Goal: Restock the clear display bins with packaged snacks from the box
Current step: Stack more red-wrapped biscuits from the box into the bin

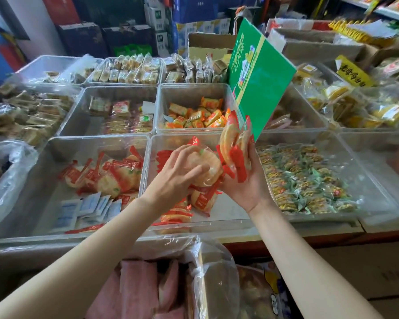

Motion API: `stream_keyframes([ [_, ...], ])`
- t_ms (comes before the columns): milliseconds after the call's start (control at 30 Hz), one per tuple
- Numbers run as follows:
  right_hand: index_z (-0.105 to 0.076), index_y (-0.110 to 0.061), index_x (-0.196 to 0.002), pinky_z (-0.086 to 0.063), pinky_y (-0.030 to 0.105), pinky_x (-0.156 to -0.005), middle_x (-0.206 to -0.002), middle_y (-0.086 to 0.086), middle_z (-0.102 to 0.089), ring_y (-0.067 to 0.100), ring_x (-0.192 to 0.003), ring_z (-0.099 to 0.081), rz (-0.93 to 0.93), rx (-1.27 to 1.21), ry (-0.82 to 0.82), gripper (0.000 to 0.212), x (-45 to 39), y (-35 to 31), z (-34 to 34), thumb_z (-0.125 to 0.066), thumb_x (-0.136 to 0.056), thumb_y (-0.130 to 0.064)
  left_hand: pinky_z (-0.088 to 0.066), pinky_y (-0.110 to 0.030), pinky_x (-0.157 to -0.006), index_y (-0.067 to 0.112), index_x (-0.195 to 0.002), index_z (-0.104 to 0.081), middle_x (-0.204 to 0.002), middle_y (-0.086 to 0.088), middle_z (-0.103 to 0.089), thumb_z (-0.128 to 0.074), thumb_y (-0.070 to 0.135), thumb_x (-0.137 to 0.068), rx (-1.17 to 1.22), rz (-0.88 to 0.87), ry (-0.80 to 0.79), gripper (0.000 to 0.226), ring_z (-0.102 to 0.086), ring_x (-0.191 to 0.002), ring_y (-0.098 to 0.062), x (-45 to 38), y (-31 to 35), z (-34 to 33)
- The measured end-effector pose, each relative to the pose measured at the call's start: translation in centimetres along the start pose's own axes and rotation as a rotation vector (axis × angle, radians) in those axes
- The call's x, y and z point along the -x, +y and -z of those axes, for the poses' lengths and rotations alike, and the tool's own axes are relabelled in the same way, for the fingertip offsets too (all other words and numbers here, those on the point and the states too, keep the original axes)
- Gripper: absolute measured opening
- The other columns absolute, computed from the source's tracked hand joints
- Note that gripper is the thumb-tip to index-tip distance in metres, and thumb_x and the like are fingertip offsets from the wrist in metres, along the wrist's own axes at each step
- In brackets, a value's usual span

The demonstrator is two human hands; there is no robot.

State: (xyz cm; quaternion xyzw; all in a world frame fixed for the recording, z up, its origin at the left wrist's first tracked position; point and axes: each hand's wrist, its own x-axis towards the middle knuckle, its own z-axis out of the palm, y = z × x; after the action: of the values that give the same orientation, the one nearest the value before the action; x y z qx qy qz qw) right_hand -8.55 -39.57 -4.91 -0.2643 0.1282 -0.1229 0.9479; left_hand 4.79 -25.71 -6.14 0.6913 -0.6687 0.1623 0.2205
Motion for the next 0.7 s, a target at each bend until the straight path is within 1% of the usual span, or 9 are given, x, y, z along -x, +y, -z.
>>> stream_keyframes([
  [67, -0.054, -0.020, -0.126, -0.038, 0.051, -0.099, -0.122, 0.008, -0.061, 0.028, -0.119, -0.053, 0.020, 0.035, 0.100, 0.064, 0.0, -0.3, 0.2, -0.032, -0.088, -0.068, -0.038, -0.046, -0.102, 0.016, -0.114, -0.048, -0.134, -0.022, -0.047, -0.078, 0.015, -0.069, 0.078, 0.004, -0.065, 0.054, -0.043, -0.127, -0.040, -0.1, 0.5, 0.3],
  [100, -0.053, -0.020, -0.129, -0.032, 0.054, -0.105, -0.130, 0.009, -0.057, 0.030, -0.124, -0.049, 0.017, 0.055, 0.149, 0.066, 0.0, -0.4, 0.3, -0.037, -0.087, -0.068, -0.042, -0.044, -0.101, 0.014, -0.114, -0.052, -0.133, -0.017, -0.053, -0.078, 0.020, -0.070, 0.179, 0.063, -0.076, 0.051, -0.049, -0.125, -0.035, -0.2, 0.9, 0.6],
  [167, -0.043, -0.018, -0.139, -0.028, 0.058, -0.108, -0.143, 0.015, -0.044, 0.036, -0.130, -0.043, 0.016, 0.080, 0.199, 0.067, 0.0, -0.2, 1.2, -0.039, -0.090, -0.063, -0.052, -0.029, -0.084, 0.013, -0.113, -0.057, -0.115, -0.001, -0.066, -0.078, 0.028, -0.073, 0.387, 0.250, -0.060, 0.048, -0.064, -0.102, -0.017, -0.6, 1.5, 1.0],
  [233, -0.038, -0.019, -0.142, -0.040, 0.059, -0.100, -0.141, 0.018, -0.045, 0.039, -0.125, -0.049, 0.012, 0.040, 0.212, 0.054, -0.2, -0.1, 2.1, -0.037, -0.097, -0.049, -0.047, -0.017, -0.067, 0.018, -0.103, -0.058, -0.086, 0.012, -0.067, -0.074, 0.029, -0.076, 0.551, 0.394, -0.070, 0.034, -0.061, -0.073, 0.004, -1.2, 2.0, 1.0],
  [333, -0.054, -0.018, -0.129, -0.038, 0.060, -0.100, -0.127, 0.014, -0.060, 0.035, -0.118, -0.056, 0.099, 0.090, 0.243, 0.051, -0.4, -0.1, 1.7, -0.048, -0.090, -0.049, -0.051, -0.020, -0.062, 0.021, -0.091, -0.061, -0.082, 0.004, -0.067, -0.064, 0.019, -0.086, 0.969, 0.746, -0.052, 0.006, -0.063, -0.073, -0.009, -2.1, 2.1, 0.9],
  [400, -0.063, -0.018, -0.116, -0.040, 0.060, -0.098, -0.117, 0.013, -0.066, 0.034, -0.115, -0.058, 0.109, 0.090, 0.309, 0.040, -0.6, -0.5, 1.4, -0.054, -0.087, -0.043, -0.053, -0.023, -0.064, 0.012, -0.096, -0.065, -0.089, -0.006, -0.070, -0.060, 0.020, -0.089, 1.144, 0.908, -0.069, 0.012, -0.064, -0.078, -0.018, -2.0, 1.8, 0.8],
  [500, -0.066, -0.019, -0.105, -0.043, 0.058, -0.095, -0.111, 0.013, -0.066, 0.031, -0.110, -0.059, 0.159, 0.117, 0.327, 0.029, -0.8, -0.7, 1.3, -0.051, -0.091, -0.039, -0.050, -0.026, -0.072, 0.012, -0.095, -0.068, -0.090, -0.006, -0.072, -0.057, 0.026, -0.090, 1.292, 1.035, -0.072, 0.018, -0.066, -0.081, -0.017, -1.5, 1.4, 0.9],
  [633, -0.066, -0.018, -0.111, -0.042, 0.057, -0.097, -0.122, 0.015, -0.063, 0.032, -0.116, -0.056, 0.098, 0.132, 0.312, 0.037, -0.9, -0.2, 1.1, -0.058, -0.084, -0.041, -0.053, -0.024, -0.060, 0.010, -0.096, -0.065, -0.079, -0.003, -0.072, -0.055, 0.023, -0.091, 1.551, 1.127, -0.085, 0.018, -0.066, -0.071, -0.014, -1.5, 1.3, 0.8],
  [700, -0.071, -0.017, -0.104, -0.050, 0.046, -0.087, -0.116, 0.013, -0.066, 0.030, -0.113, -0.057, 0.056, 0.133, 0.299, 0.036, -1.0, 0.1, 0.8, -0.064, -0.075, -0.039, -0.055, -0.027, -0.061, 0.004, -0.100, -0.063, -0.081, -0.007, -0.071, -0.055, 0.020, -0.090, 1.612, 1.121, -0.092, 0.021, -0.066, -0.071, -0.018, -1.4, 1.2, 0.8],
])
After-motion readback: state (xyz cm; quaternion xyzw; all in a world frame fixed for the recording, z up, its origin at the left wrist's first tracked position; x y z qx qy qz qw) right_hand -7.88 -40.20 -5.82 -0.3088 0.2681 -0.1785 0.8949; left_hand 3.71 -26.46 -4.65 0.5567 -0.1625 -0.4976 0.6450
